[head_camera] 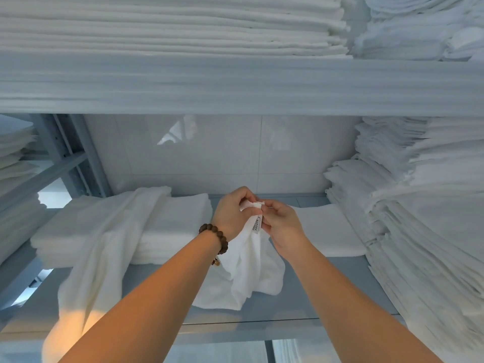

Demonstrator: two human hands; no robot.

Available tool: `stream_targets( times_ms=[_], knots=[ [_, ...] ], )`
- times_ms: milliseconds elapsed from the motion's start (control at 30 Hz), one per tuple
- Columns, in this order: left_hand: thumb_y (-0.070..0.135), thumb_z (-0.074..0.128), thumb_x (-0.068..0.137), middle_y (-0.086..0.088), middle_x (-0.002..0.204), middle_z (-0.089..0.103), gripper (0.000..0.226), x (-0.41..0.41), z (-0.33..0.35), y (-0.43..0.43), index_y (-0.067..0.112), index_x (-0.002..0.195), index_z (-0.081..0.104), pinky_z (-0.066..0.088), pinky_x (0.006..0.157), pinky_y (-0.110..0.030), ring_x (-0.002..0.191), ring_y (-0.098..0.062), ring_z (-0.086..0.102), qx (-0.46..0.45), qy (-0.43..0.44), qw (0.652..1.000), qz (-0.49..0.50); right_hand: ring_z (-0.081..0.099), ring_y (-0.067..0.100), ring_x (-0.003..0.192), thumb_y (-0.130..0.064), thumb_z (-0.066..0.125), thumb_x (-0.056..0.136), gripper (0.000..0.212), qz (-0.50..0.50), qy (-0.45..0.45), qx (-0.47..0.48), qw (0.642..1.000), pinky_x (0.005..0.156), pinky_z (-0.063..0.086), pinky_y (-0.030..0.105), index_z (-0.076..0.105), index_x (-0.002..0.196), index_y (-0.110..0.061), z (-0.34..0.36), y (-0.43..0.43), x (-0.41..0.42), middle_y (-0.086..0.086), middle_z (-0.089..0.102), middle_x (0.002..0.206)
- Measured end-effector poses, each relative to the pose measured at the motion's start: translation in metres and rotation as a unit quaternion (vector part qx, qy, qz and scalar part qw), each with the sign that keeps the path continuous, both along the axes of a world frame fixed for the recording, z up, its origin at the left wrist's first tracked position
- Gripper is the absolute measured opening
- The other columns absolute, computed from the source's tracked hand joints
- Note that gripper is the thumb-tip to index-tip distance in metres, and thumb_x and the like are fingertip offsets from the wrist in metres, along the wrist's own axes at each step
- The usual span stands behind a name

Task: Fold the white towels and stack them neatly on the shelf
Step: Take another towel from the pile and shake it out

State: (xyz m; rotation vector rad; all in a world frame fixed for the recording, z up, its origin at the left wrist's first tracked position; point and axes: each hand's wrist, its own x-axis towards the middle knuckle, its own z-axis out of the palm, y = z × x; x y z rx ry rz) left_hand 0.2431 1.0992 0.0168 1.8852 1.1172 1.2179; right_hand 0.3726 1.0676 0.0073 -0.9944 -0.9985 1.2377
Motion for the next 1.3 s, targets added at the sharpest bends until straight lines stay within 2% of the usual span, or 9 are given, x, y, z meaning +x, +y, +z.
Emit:
stream_targets(
  times_ms=[100,167,333,633,733,833,1067,1200,1300],
  knots=[
    [0.014,0.071,0.08,0.011,0.1,0.066,0.026,0.001,0.004,-0.004,0.028,0.096,0.056,0.041,0.076,-0.008,0.091,-0.001,0.059,0.01,0.038,0.999,-0.025,0.062,0.024,0.072,-0.001,0.053,0.093,0.005,0.006,0.006,-0.01,1.0,0.074,0.054,0.031,0.055,0.096,0.001,0.002,-0.002,0.009,0.016,0.064,0.081],
    [0.017,0.069,0.081,0.01,0.099,0.066,0.027,0.001,0.008,-0.003,0.025,0.105,0.061,0.04,0.079,-0.013,0.093,-0.003,0.058,0.03,0.118,0.992,-0.044,0.063,0.024,0.068,-0.001,0.058,0.09,0.003,0.001,-0.01,-0.012,1.0,0.071,0.054,0.032,0.058,0.086,-0.002,0.004,-0.003,0.015,0.012,0.066,0.072],
    [0.036,0.072,0.078,0.009,0.064,0.055,0.017,0.002,0.021,0.0,0.021,0.074,0.066,0.032,0.068,-0.027,0.074,-0.018,0.047,0.11,0.28,0.953,0.021,0.058,0.03,0.075,-0.001,0.064,0.085,0.011,-0.044,-0.043,0.021,0.998,0.074,0.045,0.045,0.062,0.075,-0.006,0.009,-0.009,0.015,0.017,0.066,0.077],
    [0.032,0.068,0.081,0.01,0.063,0.057,0.021,0.007,0.058,-0.001,0.028,0.065,0.055,0.039,0.055,-0.02,0.06,-0.005,0.051,0.071,0.09,0.99,0.087,0.065,0.015,0.091,-0.007,0.073,0.079,0.016,-0.099,-0.149,0.105,0.978,0.084,0.05,0.031,0.063,0.085,-0.018,0.002,-0.019,0.002,-0.004,0.07,0.092],
    [0.027,0.068,0.083,0.01,0.066,0.056,0.021,0.006,0.068,-0.005,0.028,0.067,0.054,0.037,0.053,-0.011,0.061,-0.004,0.05,0.057,0.039,0.995,0.071,0.064,0.0,0.08,-0.015,0.075,0.077,0.023,-0.126,-0.171,0.126,0.969,0.072,0.051,0.015,0.061,0.085,-0.032,0.005,-0.021,0.001,-0.023,0.068,0.086],
    [0.024,0.063,0.088,0.006,0.07,0.055,0.014,0.002,0.081,-0.008,0.017,0.078,0.056,0.036,0.052,-0.007,0.063,-0.007,0.049,0.054,-0.001,0.996,0.072,0.06,-0.003,0.07,-0.023,0.075,0.077,0.018,-0.138,-0.211,0.134,0.958,0.064,0.046,0.01,0.063,0.078,-0.036,0.011,-0.021,0.001,-0.022,0.066,0.077],
    [0.034,0.043,0.098,0.009,0.08,0.05,0.019,-0.014,0.094,-0.015,0.016,0.105,0.044,0.033,0.054,-0.02,0.07,-0.003,0.048,0.016,0.039,0.997,0.065,0.054,0.0,0.066,-0.018,0.056,0.091,0.015,-0.144,-0.226,0.156,0.951,0.063,0.041,0.013,0.062,0.079,-0.026,0.022,-0.026,-0.01,-0.015,0.061,0.071],
    [0.031,0.043,0.099,0.008,0.082,0.05,0.016,-0.025,0.076,-0.016,0.016,0.103,0.047,0.035,0.056,-0.019,0.075,-0.011,0.05,-0.011,0.063,0.997,0.04,0.049,0.006,0.065,-0.018,0.047,0.097,0.019,-0.163,-0.246,0.113,0.949,0.063,0.039,0.022,0.053,0.08,-0.022,0.015,-0.034,-0.011,-0.004,0.054,0.072],
    [0.029,0.044,0.099,0.003,0.087,0.053,0.014,-0.03,0.064,-0.018,0.015,0.099,0.047,0.036,0.06,-0.021,0.08,-0.014,0.051,-0.025,0.073,0.997,0.021,0.046,0.007,0.066,-0.016,0.044,0.098,0.015,-0.171,-0.298,0.112,0.932,0.06,0.035,0.017,0.05,0.084,-0.018,0.01,-0.045,-0.009,-0.005,0.05,0.073]
  ],
)
